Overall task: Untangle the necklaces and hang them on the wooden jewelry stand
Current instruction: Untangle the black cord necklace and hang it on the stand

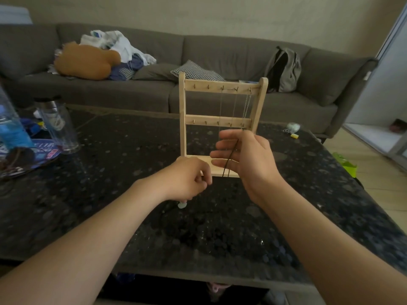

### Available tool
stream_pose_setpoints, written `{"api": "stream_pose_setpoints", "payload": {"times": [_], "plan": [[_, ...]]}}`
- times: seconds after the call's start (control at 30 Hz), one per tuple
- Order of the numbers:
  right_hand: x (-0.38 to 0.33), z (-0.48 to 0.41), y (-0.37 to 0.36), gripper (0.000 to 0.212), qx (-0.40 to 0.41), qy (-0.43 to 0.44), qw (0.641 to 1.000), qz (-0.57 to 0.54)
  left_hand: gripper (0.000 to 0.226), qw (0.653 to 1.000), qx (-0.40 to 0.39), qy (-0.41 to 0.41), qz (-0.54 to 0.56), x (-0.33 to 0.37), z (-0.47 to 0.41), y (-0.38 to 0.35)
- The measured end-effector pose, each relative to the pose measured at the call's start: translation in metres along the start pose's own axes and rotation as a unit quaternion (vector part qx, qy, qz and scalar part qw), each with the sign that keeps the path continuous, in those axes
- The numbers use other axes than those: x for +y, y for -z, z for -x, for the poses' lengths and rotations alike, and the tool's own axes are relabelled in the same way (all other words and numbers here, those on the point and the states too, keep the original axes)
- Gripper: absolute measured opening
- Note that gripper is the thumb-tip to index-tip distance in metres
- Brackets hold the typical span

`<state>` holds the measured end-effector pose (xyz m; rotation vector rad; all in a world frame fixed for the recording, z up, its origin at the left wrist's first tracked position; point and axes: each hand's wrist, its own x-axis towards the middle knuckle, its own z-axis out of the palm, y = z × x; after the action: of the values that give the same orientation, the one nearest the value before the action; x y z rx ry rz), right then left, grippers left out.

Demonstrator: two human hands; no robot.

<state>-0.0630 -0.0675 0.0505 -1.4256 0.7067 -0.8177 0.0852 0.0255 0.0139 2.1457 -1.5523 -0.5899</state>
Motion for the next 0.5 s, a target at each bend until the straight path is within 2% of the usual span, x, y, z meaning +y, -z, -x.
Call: {"api": "stream_pose_setpoints", "payload": {"times": [0.1, 0.2, 0.27, 0.37, 0.5], "plan": [[-0.0001, 0.0005, -0.0016, 0.036, 0.000, -0.002, 1.000, 0.010, 0.019, 0.996, -0.061, -0.021, -0.059, -0.0041, -0.0017, -0.0032], [-0.0017, 0.0004, -0.0042, 0.032, 0.003, -0.031, 0.998, -0.054, 0.043, 0.994, -0.105, -0.014, -0.031, -0.0034, -0.0017, -0.0059], [-0.0035, 0.0016, -0.0055, 0.030, 0.004, -0.045, 0.993, -0.109, 0.039, 0.993, -0.118, -0.021, -0.017, -0.0007, -0.0002, -0.0059], [-0.0056, 0.0028, -0.0059, 0.029, 0.007, -0.046, 0.983, -0.176, 0.016, 0.994, -0.098, -0.051, -0.016, 0.0015, -0.0003, -0.0027], [-0.0055, 0.0000, -0.0030, 0.031, 0.047, -0.019, 0.979, -0.195, 0.022, 0.999, -0.011, -0.033, -0.003, 0.0030, -0.0032, 0.0016]]}}
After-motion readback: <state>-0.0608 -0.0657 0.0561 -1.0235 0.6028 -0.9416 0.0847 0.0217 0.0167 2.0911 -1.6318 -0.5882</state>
